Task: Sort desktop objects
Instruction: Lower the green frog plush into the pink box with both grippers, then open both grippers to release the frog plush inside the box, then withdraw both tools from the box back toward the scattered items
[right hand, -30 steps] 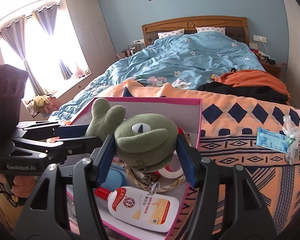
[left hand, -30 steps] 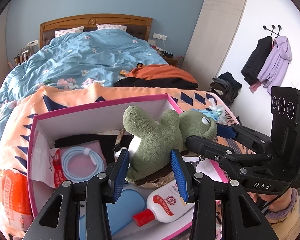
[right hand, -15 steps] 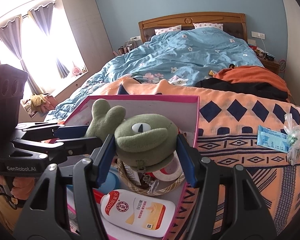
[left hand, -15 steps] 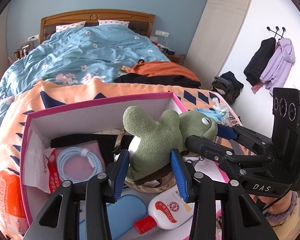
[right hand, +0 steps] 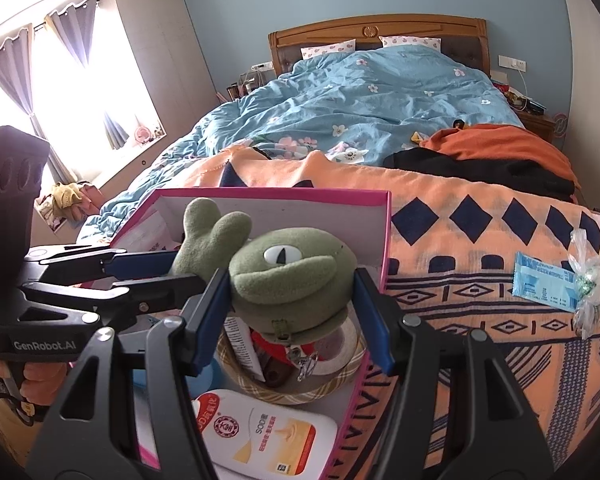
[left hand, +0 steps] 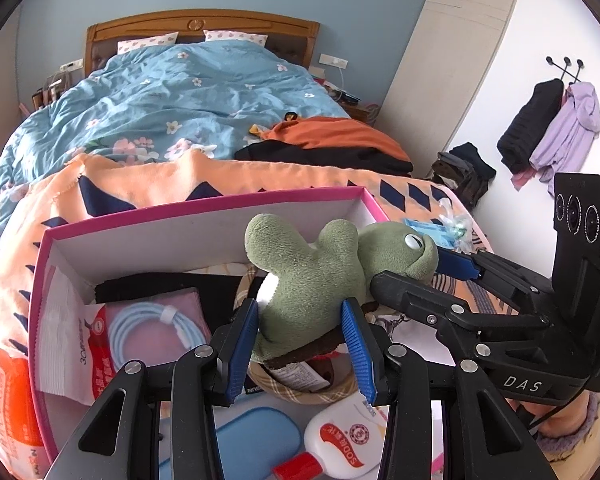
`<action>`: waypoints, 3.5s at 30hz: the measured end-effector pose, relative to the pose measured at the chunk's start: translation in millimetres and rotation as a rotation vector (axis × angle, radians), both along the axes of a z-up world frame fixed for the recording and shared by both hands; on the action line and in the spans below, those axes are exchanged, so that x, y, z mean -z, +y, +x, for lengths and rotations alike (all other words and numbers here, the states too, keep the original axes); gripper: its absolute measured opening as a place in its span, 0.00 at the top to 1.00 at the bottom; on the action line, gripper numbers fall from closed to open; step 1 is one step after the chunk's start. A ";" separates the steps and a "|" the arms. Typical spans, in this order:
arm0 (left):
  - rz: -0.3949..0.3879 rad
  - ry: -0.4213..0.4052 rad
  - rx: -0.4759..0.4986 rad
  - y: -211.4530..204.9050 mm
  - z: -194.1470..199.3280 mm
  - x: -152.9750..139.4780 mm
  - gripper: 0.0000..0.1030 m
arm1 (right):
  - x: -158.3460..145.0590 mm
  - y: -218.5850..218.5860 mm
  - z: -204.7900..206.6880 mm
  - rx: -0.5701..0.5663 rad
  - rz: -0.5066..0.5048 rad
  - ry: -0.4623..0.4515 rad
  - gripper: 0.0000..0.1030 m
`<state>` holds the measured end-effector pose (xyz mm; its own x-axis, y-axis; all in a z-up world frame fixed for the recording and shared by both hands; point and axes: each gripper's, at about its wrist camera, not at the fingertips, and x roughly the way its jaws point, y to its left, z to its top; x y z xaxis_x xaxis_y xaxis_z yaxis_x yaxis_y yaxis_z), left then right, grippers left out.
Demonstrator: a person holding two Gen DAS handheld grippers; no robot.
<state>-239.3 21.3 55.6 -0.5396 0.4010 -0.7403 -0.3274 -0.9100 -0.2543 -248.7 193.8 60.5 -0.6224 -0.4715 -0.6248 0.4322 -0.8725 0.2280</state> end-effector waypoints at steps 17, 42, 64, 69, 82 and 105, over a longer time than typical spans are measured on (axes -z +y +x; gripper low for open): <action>-0.050 -0.044 -0.023 4.5 -21.1 13.8 0.62 | 7.0 -11.9 -30.2 0.005 0.082 -0.058 0.39; -0.109 -0.091 -0.064 3.6 -35.1 27.5 0.62 | 5.4 -30.5 -19.8 0.012 0.322 0.065 0.37; -0.119 0.049 -0.054 7.3 -4.8 4.1 0.61 | 26.1 -38.4 -12.5 -0.055 0.393 0.022 0.59; -0.146 0.098 -0.053 8.3 15.5 -1.6 0.60 | 24.1 -34.8 -12.0 -0.050 0.362 0.016 0.59; -0.166 0.310 -0.067 3.7 105.7 -36.2 0.29 | -15.0 -19.5 49.9 -0.087 0.189 0.102 0.55; -0.185 0.335 -0.116 -65.1 242.5 -13.2 0.21 | -17.5 -8.8 209.2 -0.290 -0.017 0.111 0.44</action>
<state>3.2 -43.8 68.9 -0.7971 0.1993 -0.5701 -0.2567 -0.9663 0.0211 -39.6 185.0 78.0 -0.5245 -0.6489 -0.5511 0.6854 -0.7059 0.1789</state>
